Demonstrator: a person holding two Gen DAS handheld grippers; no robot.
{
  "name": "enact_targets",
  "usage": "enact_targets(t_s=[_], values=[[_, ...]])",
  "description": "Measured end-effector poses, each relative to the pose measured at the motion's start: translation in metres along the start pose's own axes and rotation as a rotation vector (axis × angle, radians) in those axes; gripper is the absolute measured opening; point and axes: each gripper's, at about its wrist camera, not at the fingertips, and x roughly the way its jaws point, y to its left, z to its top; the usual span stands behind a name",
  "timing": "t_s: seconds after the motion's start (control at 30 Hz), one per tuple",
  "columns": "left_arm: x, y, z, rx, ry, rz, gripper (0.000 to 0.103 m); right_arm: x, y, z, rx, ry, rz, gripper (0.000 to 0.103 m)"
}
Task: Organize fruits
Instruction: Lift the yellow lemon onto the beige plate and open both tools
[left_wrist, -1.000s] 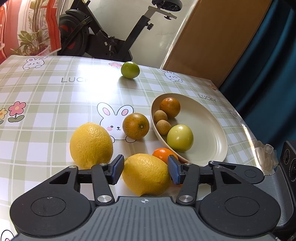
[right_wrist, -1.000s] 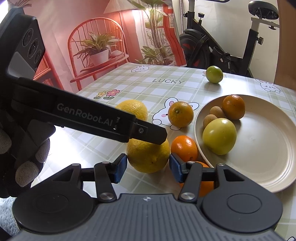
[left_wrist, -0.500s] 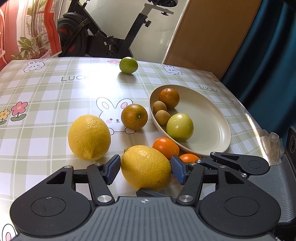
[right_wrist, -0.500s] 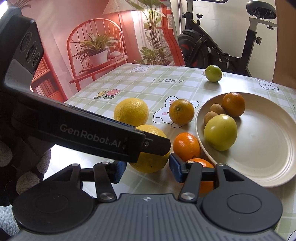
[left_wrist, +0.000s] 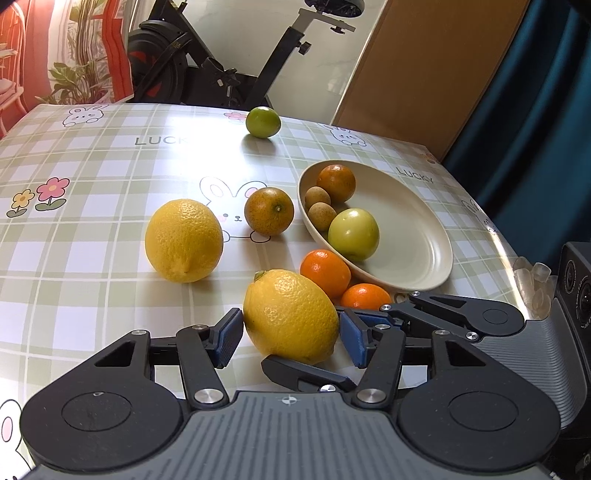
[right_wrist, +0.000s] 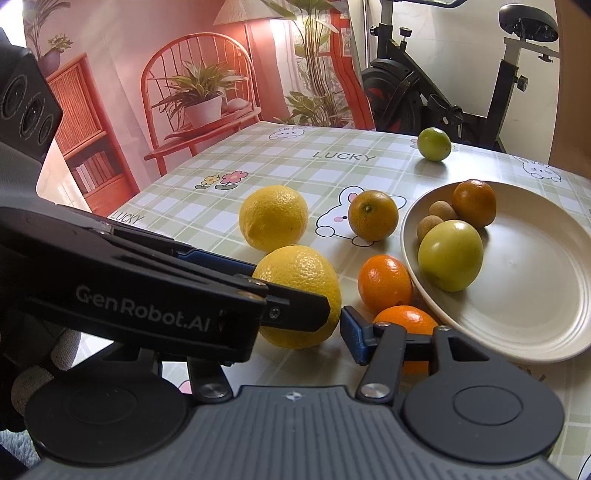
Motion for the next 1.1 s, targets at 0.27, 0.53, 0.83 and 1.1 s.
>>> enact_targets(t_s=[0.27, 0.53, 0.83, 1.1], values=[[-0.014, -0.012, 0.005, 0.025, -0.046, 0.003, 0.06, -0.016, 0.004, 0.001, -0.01, -0.056, -0.001, 0.056], [-0.018, -0.036, 0.02, 0.082, -0.077, -0.004, 0.059, -0.038, -0.005, 0.006, 0.027, -0.131, -0.032, 0.056], [0.005, -0.079, 0.047, 0.194, -0.079, -0.026, 0.058, -0.06, -0.039, 0.01, 0.113, -0.19, -0.104, 0.056], [0.049, -0.105, 0.084, 0.227, -0.046, -0.069, 0.057, -0.065, -0.09, 0.023, 0.184, -0.206, -0.171, 0.056]])
